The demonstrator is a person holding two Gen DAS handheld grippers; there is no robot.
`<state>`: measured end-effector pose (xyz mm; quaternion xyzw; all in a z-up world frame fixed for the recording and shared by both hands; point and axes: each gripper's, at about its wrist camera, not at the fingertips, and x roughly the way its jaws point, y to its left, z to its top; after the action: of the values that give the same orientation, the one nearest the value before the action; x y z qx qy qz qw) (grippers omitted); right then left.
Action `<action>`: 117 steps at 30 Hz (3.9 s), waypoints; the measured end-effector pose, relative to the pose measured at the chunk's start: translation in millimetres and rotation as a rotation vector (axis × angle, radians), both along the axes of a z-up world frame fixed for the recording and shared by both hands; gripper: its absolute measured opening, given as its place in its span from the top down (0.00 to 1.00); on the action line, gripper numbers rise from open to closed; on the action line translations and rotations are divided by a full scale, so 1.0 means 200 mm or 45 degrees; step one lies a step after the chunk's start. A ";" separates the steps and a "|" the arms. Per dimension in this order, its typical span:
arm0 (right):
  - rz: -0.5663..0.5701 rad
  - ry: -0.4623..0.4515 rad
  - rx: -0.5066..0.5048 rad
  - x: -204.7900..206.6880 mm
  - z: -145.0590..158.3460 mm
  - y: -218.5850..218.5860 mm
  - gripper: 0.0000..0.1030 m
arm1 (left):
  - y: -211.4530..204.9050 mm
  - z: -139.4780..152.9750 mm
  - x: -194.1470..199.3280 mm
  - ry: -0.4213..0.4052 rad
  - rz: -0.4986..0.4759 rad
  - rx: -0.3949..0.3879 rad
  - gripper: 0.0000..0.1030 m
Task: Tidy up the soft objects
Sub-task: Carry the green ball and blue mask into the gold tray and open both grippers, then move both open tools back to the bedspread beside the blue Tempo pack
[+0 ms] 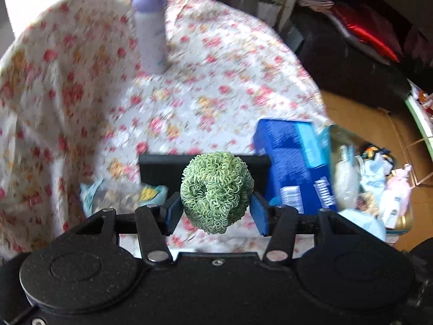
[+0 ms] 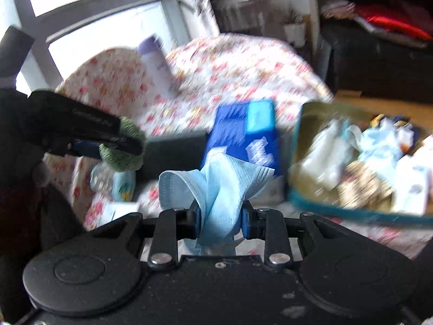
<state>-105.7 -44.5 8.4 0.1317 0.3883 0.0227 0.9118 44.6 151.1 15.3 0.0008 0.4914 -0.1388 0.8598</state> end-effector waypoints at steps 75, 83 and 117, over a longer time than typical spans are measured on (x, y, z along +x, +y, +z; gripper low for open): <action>-0.959 -0.086 0.231 0.17 -0.03 -1.09 0.41 | -0.70 -0.01 0.06 -0.020 -0.232 0.034 0.20; -0.946 -0.169 0.178 0.14 0.01 -1.06 0.41 | -0.59 0.00 0.05 -0.048 -0.178 0.067 0.20; -0.475 -0.183 -0.254 0.25 0.08 -0.74 0.31 | 0.29 -0.12 0.24 0.000 0.206 0.372 0.14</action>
<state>-54.8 -192.1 24.0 0.1084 0.2917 -0.1757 0.9340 92.0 208.1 -8.2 0.0863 0.5047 0.0039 0.8589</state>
